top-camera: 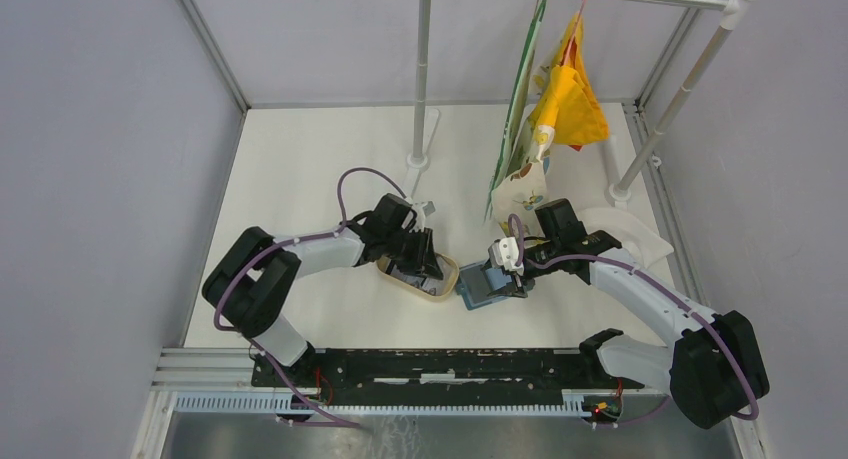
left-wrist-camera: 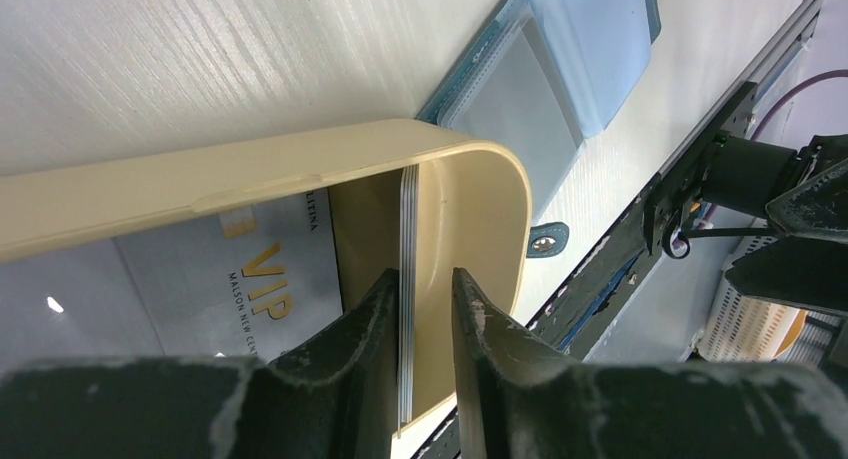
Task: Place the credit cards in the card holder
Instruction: Pick up the credit card from the storage box.
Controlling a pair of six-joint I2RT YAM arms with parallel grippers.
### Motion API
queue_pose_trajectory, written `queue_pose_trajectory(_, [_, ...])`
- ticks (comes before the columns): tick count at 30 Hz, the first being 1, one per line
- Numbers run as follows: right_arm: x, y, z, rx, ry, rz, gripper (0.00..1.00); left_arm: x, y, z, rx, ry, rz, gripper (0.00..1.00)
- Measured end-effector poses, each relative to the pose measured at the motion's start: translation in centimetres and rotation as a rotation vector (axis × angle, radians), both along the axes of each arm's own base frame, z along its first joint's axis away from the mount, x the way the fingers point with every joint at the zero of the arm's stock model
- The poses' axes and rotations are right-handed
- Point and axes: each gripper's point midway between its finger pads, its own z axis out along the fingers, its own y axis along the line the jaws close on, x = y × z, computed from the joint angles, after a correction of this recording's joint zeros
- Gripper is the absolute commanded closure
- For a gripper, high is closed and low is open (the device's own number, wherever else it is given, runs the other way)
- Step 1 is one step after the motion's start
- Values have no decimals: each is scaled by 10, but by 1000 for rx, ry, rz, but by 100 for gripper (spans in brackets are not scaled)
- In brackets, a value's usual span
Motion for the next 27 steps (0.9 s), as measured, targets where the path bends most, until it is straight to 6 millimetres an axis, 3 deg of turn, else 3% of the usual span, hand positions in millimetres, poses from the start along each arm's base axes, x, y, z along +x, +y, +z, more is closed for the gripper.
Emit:
queue_pose_trajectory(17, [0,0,0,-1,1,0,37,10,14,16,-7,-32,31,71])
queue_pose_trajectory(23, [0,0,0,-1,2,0,37,18,21,26,-24,-65,53,79])
queue_pose_trajectory(27, [0,0,0,-1,2,0,37,19,26,23,-18,-57,65,91])
